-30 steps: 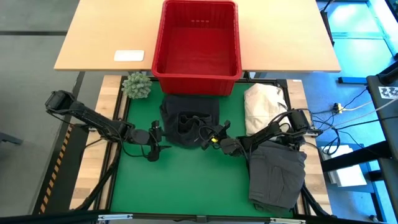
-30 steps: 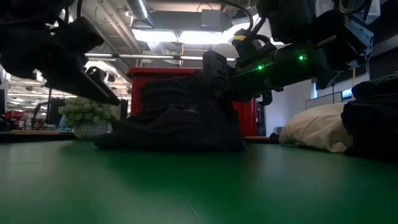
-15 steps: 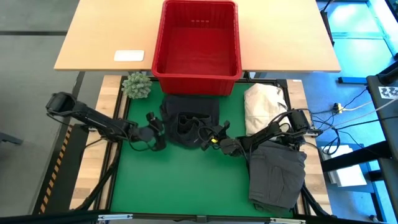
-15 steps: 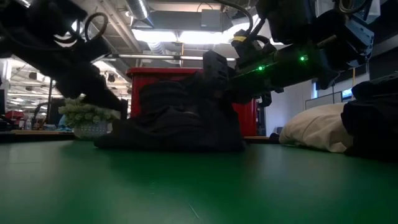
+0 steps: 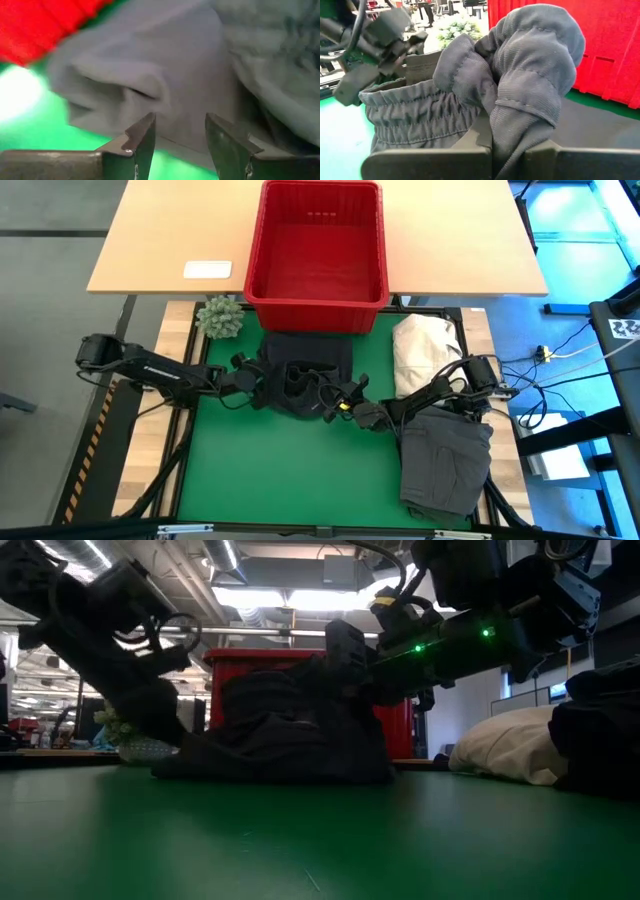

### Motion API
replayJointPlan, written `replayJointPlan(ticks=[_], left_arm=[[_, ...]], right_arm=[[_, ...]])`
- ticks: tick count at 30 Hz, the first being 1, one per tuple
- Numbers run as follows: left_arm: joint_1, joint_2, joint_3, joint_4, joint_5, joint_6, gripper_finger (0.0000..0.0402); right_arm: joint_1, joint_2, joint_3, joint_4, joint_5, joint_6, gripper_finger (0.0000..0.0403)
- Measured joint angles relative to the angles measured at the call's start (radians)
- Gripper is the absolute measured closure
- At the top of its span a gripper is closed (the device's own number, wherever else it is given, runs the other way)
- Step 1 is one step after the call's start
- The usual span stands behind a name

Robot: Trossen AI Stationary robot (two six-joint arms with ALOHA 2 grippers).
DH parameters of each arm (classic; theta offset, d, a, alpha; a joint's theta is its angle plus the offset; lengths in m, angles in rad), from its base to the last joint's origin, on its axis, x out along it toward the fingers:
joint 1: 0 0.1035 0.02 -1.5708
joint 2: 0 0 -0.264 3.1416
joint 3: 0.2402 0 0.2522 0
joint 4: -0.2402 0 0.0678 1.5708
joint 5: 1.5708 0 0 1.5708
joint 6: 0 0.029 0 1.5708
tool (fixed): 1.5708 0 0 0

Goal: Fold laundry
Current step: Fold the gray short

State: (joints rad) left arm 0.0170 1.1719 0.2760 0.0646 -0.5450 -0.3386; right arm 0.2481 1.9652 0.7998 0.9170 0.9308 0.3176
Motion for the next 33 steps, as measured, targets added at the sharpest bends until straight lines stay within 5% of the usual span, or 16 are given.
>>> replayJointPlan(ticks=[12, 33], left_arm=[[-0.114, 0.202, 0.005, 0.121, 0.150, -0.061, 0.0240], [-0.594, 0.180, -0.002, 0.249, 0.530, -0.319, 0.0240]], right_arm=[[0.002, 0.000, 0.000, 0.007, -0.041, 0.001, 0.0392], [0.237, 0.000, 0.000, -0.029, -0.048, 0.124, 0.0392]])
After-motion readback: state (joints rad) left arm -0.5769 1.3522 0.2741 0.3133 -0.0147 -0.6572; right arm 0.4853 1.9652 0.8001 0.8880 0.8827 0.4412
